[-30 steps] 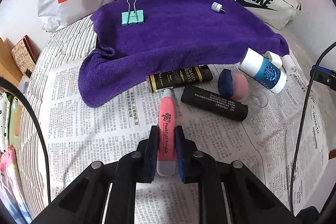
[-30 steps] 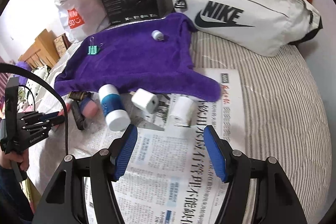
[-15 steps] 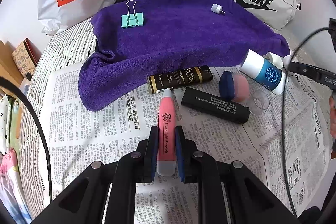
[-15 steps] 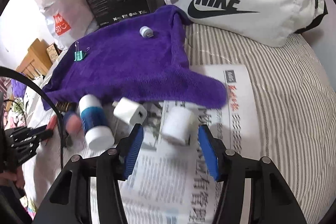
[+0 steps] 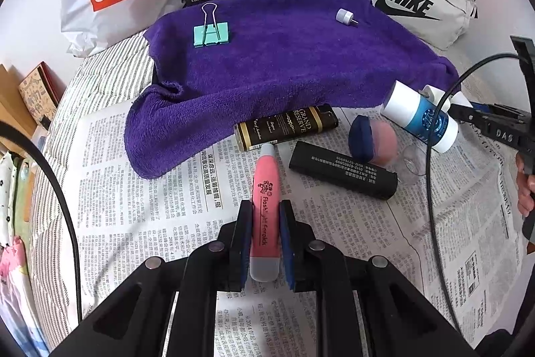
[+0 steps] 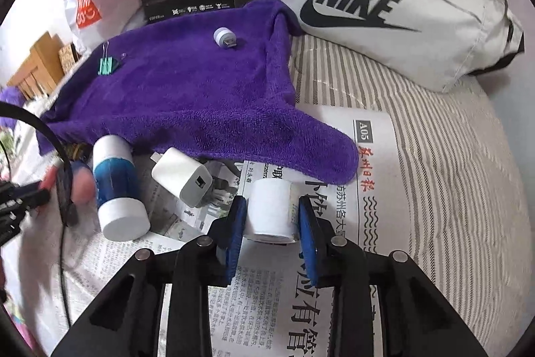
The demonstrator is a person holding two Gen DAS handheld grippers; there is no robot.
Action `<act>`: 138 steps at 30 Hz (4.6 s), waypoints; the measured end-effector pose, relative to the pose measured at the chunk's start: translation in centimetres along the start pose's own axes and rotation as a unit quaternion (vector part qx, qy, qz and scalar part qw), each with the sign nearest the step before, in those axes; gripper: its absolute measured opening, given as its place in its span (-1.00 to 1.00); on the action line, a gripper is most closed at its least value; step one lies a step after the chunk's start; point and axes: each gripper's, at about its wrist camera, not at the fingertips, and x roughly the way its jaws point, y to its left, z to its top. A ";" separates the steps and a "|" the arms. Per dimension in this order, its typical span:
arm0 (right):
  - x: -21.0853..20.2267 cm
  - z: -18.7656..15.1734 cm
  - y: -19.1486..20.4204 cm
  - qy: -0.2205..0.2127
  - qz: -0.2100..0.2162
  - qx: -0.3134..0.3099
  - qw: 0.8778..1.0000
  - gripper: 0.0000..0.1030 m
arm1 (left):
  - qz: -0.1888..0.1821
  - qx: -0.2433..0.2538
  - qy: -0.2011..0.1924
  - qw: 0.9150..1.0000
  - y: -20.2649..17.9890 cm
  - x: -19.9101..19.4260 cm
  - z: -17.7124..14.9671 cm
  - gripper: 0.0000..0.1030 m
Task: Organize rigid objects
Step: 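Hold the highlighter in the left tool while the right tool grasps the white roll, then carry the highlighter and the white roll onto the purple towel with both tools, then open both tools to set the highlighter and roll on the towel, then lower the left tool onto the black marker and grasp it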
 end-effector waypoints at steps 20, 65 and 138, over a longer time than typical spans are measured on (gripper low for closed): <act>-5.1 0.5 1.4 -0.026 0.019 -0.029 0.999 -0.40 | -0.011 -0.010 0.001 1.000 0.5 -1.1 0.5 -0.70; 1.9 11.5 2.5 -0.018 0.061 -0.038 0.997 -0.40 | -0.023 -0.041 -0.031 0.998 5.2 1.3 10.9 -0.70; -5.1 2.7 3.1 -0.025 0.076 -0.012 0.997 0.20 | -0.026 -0.058 0.038 0.997 -0.4 0.2 4.2 -0.04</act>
